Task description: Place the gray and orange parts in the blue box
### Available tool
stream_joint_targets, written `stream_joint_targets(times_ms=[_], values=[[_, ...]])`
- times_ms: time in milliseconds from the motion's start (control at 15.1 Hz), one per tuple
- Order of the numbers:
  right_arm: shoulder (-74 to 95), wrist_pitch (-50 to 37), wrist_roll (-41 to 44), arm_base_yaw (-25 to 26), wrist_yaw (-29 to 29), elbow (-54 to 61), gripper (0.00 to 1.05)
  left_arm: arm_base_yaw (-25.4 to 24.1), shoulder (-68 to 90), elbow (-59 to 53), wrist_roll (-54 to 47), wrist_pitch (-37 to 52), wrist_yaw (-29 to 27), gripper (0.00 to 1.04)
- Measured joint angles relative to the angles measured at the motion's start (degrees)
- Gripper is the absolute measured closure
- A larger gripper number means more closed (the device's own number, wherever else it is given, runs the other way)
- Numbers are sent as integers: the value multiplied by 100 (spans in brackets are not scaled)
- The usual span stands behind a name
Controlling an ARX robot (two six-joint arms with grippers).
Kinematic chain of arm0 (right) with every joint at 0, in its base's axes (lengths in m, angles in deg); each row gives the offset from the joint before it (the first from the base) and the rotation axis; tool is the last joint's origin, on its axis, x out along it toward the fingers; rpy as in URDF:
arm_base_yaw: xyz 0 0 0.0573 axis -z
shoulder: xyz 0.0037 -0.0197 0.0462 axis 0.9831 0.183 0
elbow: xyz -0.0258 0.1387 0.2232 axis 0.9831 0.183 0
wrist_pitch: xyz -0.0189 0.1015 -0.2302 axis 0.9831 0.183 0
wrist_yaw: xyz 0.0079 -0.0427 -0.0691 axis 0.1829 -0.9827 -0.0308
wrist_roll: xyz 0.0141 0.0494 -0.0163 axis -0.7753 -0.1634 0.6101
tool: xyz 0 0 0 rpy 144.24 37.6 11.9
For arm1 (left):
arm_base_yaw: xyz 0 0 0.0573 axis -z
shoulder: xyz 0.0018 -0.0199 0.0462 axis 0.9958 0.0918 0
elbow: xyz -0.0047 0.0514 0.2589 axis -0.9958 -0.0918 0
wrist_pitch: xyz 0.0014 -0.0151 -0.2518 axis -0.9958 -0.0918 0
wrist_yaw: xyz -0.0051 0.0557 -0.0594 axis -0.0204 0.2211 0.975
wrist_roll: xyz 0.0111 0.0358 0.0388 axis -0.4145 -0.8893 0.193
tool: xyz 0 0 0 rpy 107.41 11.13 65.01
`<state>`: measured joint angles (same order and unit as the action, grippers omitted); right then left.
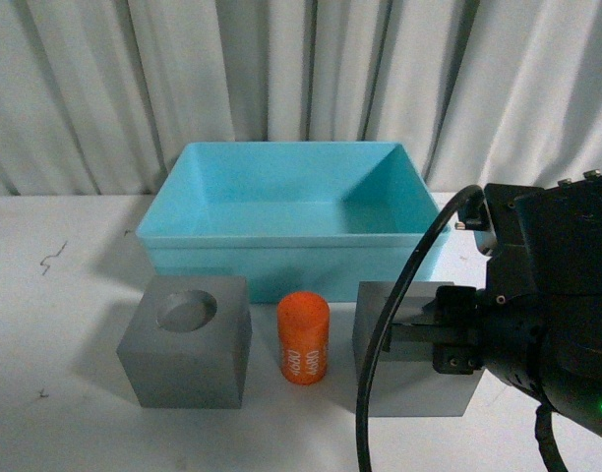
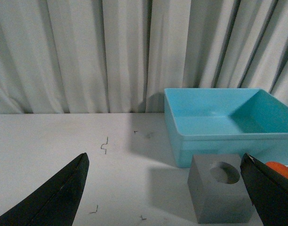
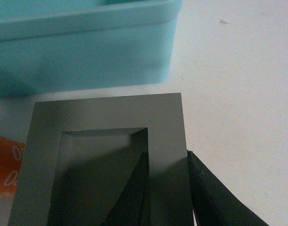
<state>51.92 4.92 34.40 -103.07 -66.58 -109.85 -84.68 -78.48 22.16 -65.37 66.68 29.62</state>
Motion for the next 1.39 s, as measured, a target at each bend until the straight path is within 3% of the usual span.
stream_joint_targets(times_ms=[132,199,331,596,993,1391], values=[[-688,398,4,44,11,479,86,0,0,0,0,0,0,7],[-2306,863,330,273,212,444,86,0,0,0,0,0,0,7],[-2743,610,658,697,254,-470,86,0,0,0,0,0,2,7],[-1281,79,1252,820,243,-1797,86,0,0,0,0,0,0,7],[813,286,1204,636,140,-3644,86,0,0,0,0,0,0,7],[1875,413,901,474,96,-4253,86,0,0,0,0,0,2,7]])
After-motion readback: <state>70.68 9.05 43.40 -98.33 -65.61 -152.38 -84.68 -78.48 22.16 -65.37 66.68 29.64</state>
